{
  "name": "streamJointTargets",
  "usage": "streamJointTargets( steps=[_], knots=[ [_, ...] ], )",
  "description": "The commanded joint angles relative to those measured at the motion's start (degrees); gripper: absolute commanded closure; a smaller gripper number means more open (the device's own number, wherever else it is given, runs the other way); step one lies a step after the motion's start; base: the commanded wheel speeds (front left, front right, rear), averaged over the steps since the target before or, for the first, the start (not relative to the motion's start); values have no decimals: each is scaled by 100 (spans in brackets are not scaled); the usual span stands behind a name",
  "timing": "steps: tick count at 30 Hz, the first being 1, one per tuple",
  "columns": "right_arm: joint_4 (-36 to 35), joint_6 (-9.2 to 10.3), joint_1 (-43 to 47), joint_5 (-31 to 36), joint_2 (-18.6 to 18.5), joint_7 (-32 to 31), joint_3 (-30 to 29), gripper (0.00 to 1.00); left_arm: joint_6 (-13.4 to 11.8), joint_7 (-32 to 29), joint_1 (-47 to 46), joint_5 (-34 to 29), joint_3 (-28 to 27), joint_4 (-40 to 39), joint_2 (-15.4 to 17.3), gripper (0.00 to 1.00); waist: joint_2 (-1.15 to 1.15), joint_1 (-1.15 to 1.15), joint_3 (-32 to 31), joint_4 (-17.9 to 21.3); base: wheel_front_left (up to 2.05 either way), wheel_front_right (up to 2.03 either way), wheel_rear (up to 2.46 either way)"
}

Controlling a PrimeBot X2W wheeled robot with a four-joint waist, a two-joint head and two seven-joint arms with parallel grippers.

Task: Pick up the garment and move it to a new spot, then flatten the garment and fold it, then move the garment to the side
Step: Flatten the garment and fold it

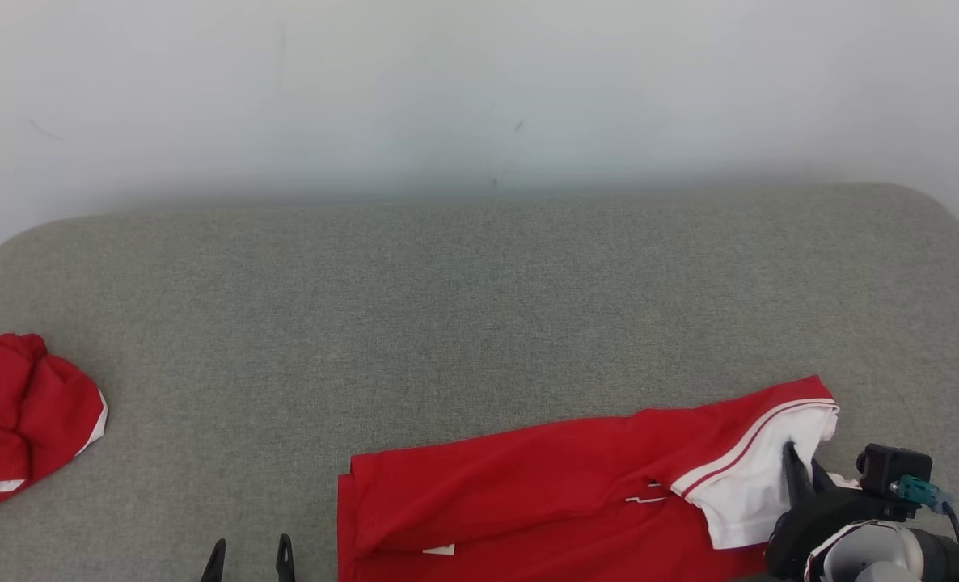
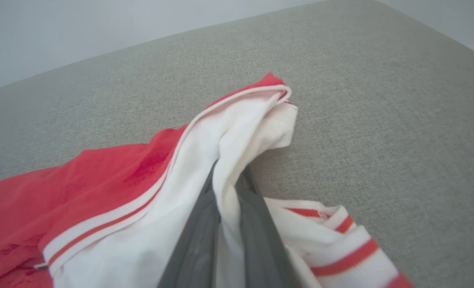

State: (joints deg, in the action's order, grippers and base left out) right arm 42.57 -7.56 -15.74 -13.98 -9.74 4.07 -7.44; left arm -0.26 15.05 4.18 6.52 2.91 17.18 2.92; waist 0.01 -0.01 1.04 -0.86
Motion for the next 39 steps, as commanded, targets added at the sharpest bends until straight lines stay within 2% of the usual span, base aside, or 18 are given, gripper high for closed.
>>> streamJointTargets(
  steps=[1,6,13,18,27,30,36,37,38,39],
  knots=[
    [-114,16,87,-51,48,20,84,100,-23,17,11,23,2,7,-4,0,-1,1,-8,12,0,0,0],
    [-894,16,356,-309,149,-117,737,100,16,17,27,62,41,28,-4,0,-1,1,-39,46,0,0,0],
    [-2054,16,779,-751,184,-571,2002,100,44,17,-3,80,141,56,-5,0,-1,1,-68,10,0,0,0],
    [-2472,15,865,-941,238,-897,2795,100,72,17,-68,46,286,71,-5,0,-1,1,-62,-146,0,0,0],
    [-2070,15,402,-943,469,-1020,3835,100,246,17,-194,-202,642,137,-1,0,-1,1,32,-604,0,0,0],
    [-1666,15,139,-958,572,-842,3979,100,252,17,-219,-200,742,154,-2,0,-1,1,48,-803,0,0,0],
    [-1139,15,-170,-1109,672,-612,4234,100,226,17,-220,-166,790,169,-2,0,-1,1,49,-963,0,0,0],
    [-1077,15,-220,-1143,674,-550,4260,89,216,17,-213,-162,793,171,-2,0,-1,1,47,-971,0,0,0],
    [-1035,15,-271,-1182,678,-464,4272,28,203,17,-204,-153,787,174,-2,0,-1,1,47,-974,0,0,0],
    [-987,15,-319,-1221,682,-367,4260,0,193,17,-198,-144,777,173,-1,0,-1,1,49,-969,0,0,0]
  ],
)
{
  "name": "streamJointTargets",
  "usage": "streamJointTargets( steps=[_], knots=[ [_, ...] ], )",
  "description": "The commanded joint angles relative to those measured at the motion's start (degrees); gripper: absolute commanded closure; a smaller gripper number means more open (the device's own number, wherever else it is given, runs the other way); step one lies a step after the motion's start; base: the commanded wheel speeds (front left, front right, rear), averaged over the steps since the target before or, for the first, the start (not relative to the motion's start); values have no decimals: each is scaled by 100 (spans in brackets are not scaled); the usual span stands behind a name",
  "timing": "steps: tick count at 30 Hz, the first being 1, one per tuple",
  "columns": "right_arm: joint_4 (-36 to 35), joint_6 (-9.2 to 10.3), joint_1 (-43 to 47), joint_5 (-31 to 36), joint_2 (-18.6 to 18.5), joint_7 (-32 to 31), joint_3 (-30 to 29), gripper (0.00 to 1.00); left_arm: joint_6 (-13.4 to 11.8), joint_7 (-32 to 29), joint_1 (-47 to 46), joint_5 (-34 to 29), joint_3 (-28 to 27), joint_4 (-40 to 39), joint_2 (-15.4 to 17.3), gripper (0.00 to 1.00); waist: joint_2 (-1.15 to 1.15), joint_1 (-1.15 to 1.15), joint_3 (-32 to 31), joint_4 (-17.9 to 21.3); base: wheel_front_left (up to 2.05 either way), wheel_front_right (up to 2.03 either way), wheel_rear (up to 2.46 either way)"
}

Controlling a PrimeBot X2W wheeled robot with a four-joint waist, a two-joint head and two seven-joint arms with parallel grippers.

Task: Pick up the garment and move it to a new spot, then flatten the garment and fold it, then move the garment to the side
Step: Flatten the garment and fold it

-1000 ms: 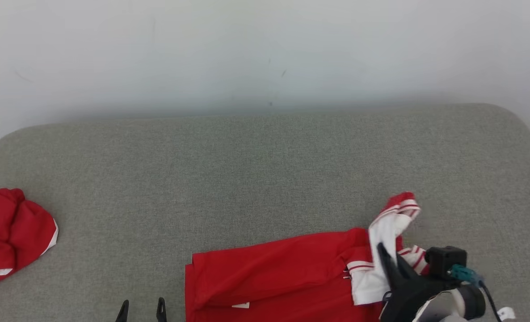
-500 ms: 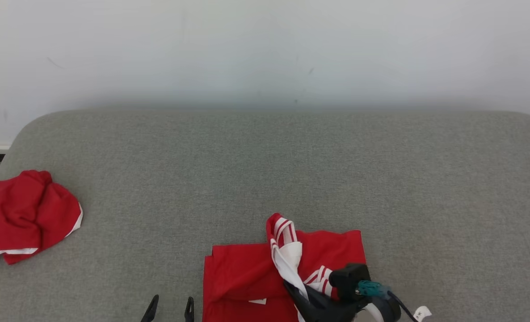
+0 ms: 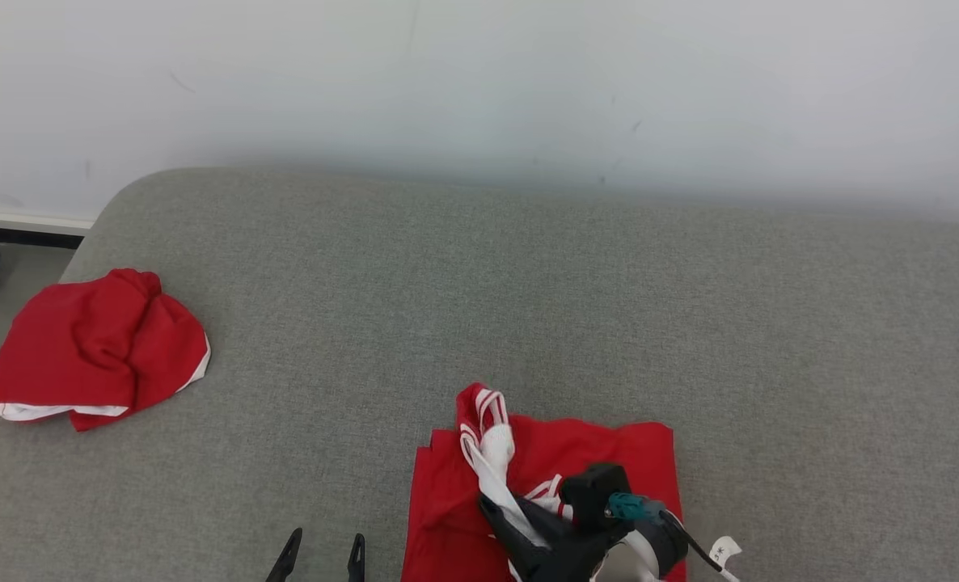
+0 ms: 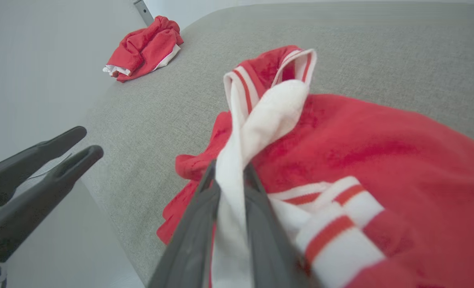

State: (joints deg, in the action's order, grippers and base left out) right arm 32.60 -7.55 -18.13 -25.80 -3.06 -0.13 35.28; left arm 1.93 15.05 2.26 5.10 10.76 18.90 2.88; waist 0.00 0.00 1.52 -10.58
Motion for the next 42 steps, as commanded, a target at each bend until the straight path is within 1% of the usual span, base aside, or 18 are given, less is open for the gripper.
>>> streamJointTargets(
  steps=[1,2,6,8,12,16,23,30,37,42],
  knots=[
    [49,14,-107,-80,14,144,-25,0,-30,17,-3,2,-18,0,1,0,0,0,0,11,0,0,0],
    [49,14,-107,-80,14,144,-25,0,-30,17,-3,2,-18,0,1,0,0,0,0,11,0,0,0],
    [113,15,-209,-175,21,507,-1,0,-72,17,1,31,-84,-7,1,0,0,0,-24,114,0,0,0],
    [164,15,-285,-82,16,719,-99,0,-89,17,2,34,-111,-6,1,0,0,0,-41,185,0,0,0],
    [261,14,-271,51,18,1116,-541,0,-106,17,2,38,-154,-26,1,0,0,0,-64,344,0,0,0],
    [328,14,-120,290,-22,1337,-1129,0,-135,17,10,75,-165,-52,1,0,0,0,-66,483,0,0,0],
    [405,14,293,622,-141,1438,-1741,0,-120,17,24,101,-199,-66,1,0,0,0,-56,606,0,0,0],
    [343,14,672,1028,-119,1520,-2438,0,-138,17,120,69,-327,-97,1,0,0,0,-142,719,0,0,0],
    [-274,15,1075,1521,-46,1531,-3211,0,-157,17,146,1,-569,-162,-1,0,0,0,-220,922,0,0,0],
    [-571,15,1306,1784,-5,1534,-3503,0,-155,17,151,-30,-760,-202,-1,0,0,0,-255,1056,0,0,0]
  ],
)
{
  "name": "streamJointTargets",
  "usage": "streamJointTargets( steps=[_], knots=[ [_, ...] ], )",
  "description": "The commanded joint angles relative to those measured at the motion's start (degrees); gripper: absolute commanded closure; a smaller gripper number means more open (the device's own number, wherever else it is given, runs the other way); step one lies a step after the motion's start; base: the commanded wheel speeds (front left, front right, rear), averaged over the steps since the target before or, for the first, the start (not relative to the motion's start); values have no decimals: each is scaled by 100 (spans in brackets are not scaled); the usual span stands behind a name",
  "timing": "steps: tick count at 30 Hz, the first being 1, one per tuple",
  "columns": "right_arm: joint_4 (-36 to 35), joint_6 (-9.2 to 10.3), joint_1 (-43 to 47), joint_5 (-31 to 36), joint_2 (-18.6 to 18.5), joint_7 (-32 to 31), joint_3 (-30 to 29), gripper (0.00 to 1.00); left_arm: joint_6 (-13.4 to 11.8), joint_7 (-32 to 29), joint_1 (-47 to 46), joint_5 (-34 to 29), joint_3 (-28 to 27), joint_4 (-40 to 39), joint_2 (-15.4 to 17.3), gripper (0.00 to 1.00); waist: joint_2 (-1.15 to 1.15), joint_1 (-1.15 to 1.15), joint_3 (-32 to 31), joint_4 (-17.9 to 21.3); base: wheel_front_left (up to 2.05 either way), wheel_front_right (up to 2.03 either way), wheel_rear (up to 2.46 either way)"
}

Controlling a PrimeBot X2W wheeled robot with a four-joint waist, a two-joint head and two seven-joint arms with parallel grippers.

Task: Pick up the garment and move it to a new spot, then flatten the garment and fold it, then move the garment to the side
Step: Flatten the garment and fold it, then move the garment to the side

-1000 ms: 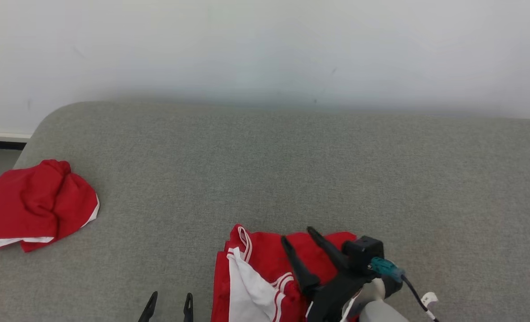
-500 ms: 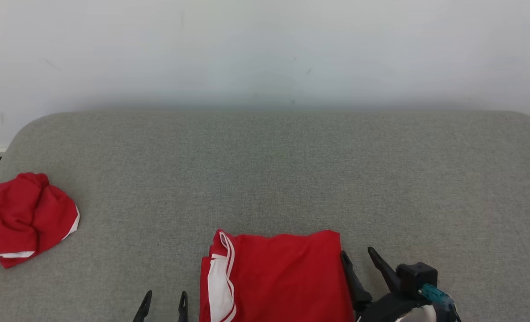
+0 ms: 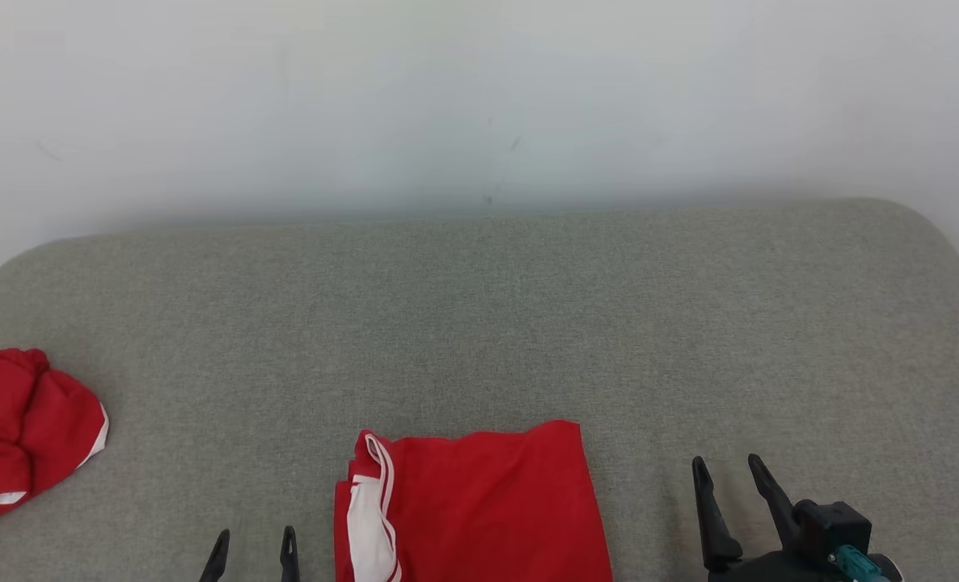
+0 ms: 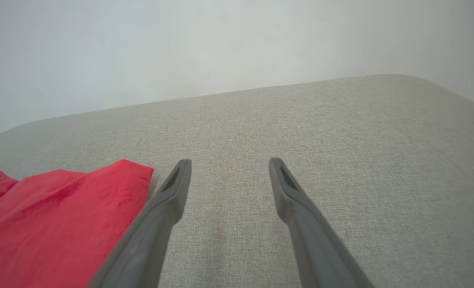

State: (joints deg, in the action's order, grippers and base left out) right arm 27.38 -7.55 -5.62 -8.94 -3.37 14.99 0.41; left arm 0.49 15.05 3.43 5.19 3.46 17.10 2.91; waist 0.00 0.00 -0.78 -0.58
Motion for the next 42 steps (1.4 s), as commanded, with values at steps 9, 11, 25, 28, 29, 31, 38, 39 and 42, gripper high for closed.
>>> streamJointTargets(
  steps=[9,11,25,28,29,31,38,39,42],
  knots=[
    [-182,14,294,193,49,22,-124,0,30,17,139,-100,-250,-90,-2,0,0,0,-137,182,0,0,0],
    [-214,15,323,135,52,22,-102,0,44,17,150,-101,-288,-105,-2,0,0,0,-167,202,0,0,0],
    [-170,14,377,-20,51,23,36,0,41,17,219,-120,-329,-178,-2,0,0,0,-166,172,0,0,0],
    [-155,15,362,-25,51,23,49,0,34,17,232,-121,-319,-190,-2,0,0,0,-144,162,0,0,0],
    [-130,14,361,-64,51,23,58,0,32,17,234,-115,-319,-190,-2,0,0,0,-132,159,0,0,0],
    [-105,14,312,-103,52,23,128,0,47,17,229,-103,-310,-180,-2,0,0,0,-96,158,0,0,0],
    [56,14,26,-571,51,23,693,0,101,17,143,-108,-173,-107,-2,0,0,0,50,97,0,0,0],
    [113,14,-35,-646,51,23,780,0,108,17,127,-108,-142,-102,-1,0,0,0,73,76,0,0,0],
    [353,14,-325,-919,51,23,1113,0,116,17,64,-96,-50,-79,-1,0,0,0,147,-19,0,0,0]
  ],
)
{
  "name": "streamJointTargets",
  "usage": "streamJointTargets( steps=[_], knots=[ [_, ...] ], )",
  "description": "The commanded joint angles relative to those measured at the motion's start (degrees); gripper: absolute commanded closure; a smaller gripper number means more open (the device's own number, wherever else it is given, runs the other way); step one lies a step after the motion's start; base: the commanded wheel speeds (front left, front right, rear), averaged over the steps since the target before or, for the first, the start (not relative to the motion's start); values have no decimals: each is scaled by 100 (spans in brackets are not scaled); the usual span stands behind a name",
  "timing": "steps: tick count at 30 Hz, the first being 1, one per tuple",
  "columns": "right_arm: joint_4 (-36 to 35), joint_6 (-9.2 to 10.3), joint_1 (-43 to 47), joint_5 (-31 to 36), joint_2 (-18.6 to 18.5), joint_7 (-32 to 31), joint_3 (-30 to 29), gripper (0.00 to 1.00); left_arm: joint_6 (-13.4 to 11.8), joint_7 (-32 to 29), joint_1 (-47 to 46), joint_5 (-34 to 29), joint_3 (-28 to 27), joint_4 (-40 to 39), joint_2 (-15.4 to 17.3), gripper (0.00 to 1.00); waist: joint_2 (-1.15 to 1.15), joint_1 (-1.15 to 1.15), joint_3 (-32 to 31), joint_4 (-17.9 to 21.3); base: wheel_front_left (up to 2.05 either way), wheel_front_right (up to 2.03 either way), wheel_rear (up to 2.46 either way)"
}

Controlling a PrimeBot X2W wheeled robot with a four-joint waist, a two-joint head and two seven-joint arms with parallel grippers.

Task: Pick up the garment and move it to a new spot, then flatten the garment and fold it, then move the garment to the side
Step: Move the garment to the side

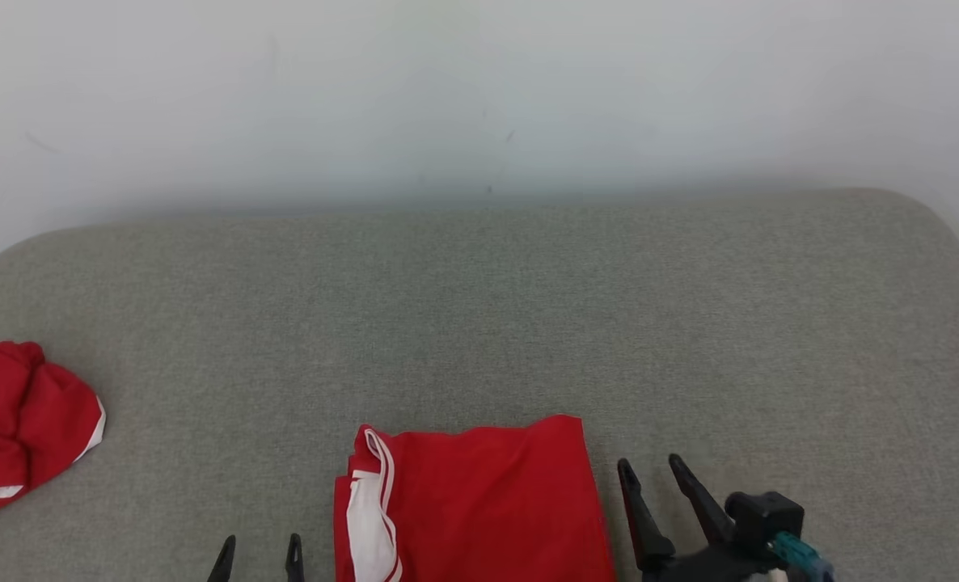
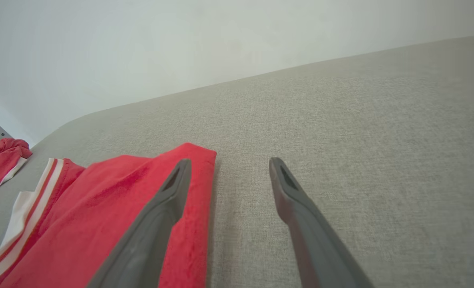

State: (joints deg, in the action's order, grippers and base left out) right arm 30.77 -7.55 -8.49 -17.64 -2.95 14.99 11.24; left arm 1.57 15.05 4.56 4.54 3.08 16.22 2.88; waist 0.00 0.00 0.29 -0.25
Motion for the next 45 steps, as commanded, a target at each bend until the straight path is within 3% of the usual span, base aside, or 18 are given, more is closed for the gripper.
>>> streamJointTargets(
  steps=[1,9,19,20,21,22,32,45],
  knots=[
    [103,14,-107,-98,9,21,91,0,15,17,-66,-35,21,15,1,0,0,0,69,-89,0,0,0],
    [773,14,-577,-364,9,-167,348,0,11,17,-116,51,62,56,0,0,0,0,225,-303,0,0,0],
    [1386,14,-976,-1165,10,-669,896,0,-25,17,-222,122,113,34,0,0,0,0,414,-429,0,0,0],
    [1424,14,-1003,-1172,11,-693,963,54,-24,17,-233,130,127,34,0,0,0,0,423,-435,0,0,0],
    [1419,14,-1016,-1221,10,-614,984,92,-30,17,-242,143,143,35,0,0,0,0,428,-438,0,0,0],
    [1464,14,-1040,-1204,10,-594,1018,100,-39,17,-246,154,156,35,1,0,0,0,430,-441,0,0,0],
    [1862,15,-1209,-1135,-9,-264,914,100,-3,17,-162,161,250,21,-1,0,0,0,312,-162,0,0,0],
    [1974,15,-1228,-1106,-72,-125,938,100,-45,17,-256,298,443,-68,1,0,0,0,195,1353,0,0,0]
  ],
)
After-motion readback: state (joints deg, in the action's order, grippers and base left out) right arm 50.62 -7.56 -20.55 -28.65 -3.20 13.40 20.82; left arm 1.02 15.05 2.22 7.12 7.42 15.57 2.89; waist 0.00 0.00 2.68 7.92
